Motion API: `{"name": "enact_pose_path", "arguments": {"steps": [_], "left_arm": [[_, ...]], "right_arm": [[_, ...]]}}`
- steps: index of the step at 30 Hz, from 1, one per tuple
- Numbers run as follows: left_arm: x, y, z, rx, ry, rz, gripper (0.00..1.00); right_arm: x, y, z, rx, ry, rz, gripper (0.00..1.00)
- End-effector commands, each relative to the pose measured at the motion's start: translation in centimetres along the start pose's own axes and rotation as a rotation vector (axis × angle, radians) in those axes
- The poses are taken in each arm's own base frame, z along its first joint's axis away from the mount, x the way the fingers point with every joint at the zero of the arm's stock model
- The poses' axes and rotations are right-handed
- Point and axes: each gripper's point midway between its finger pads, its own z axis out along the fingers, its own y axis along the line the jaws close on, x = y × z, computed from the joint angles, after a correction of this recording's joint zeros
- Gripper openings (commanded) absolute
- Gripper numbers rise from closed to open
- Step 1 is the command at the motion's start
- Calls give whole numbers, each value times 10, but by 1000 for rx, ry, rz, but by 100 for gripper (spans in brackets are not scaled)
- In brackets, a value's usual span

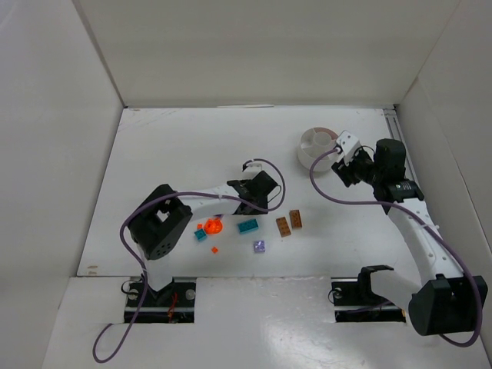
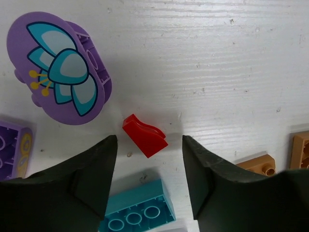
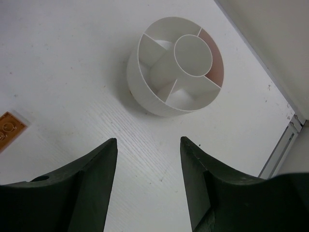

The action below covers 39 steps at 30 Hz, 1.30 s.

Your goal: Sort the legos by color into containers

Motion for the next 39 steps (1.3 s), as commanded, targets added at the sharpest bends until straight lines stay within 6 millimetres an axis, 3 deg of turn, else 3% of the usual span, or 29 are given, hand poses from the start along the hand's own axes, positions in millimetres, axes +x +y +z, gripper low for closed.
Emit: {"name": "enact_pose_path", "arguments": {"steps": [1,12,18,22,26,27,28,29,30,31,34,38,39], "left_arm": [[-9,-11,-1,13,-15,-40,50],[-14,-16,6,6,-21,-3,25],[-21,-21,-5,63,-51,23,0],[-27,-27,-16,117,-68,68,0],[-41,-41,-38,258,-142,186,0],[-53,-58,-60,370,-198,210,0],[-47,-59,-66,413,-216,257,0],[-59,-75,-95,524,-307,331,0],[-58,-68,-100,522,-329,375,0],[-61,-83,-118,621,-389,416,0],[-56,-90,-145,745,-443,530,0],[-52,-93,-152,766,-445,640,0],[-58,-95,-157,766,-467,660,0]], "right_arm": [[-8,-1,-4,1,-32,-19,60],[-2,0,-4,-2,0,-7,60],[-6,1,-8,-4,-14,-12,60],[-5,16,-9,-67,-27,3,60],[-11,49,-8,-224,-85,70,63],[-13,55,-9,-254,-99,77,63],[-17,67,-11,-316,-135,102,63],[-21,79,-12,-380,-158,145,65],[-18,80,-9,-389,-146,165,65],[-29,91,-14,-457,-198,178,66],[-38,99,-12,-537,-235,252,66],[-72,108,-20,-631,-331,298,69],[-78,109,-22,-639,-339,301,69]]}}
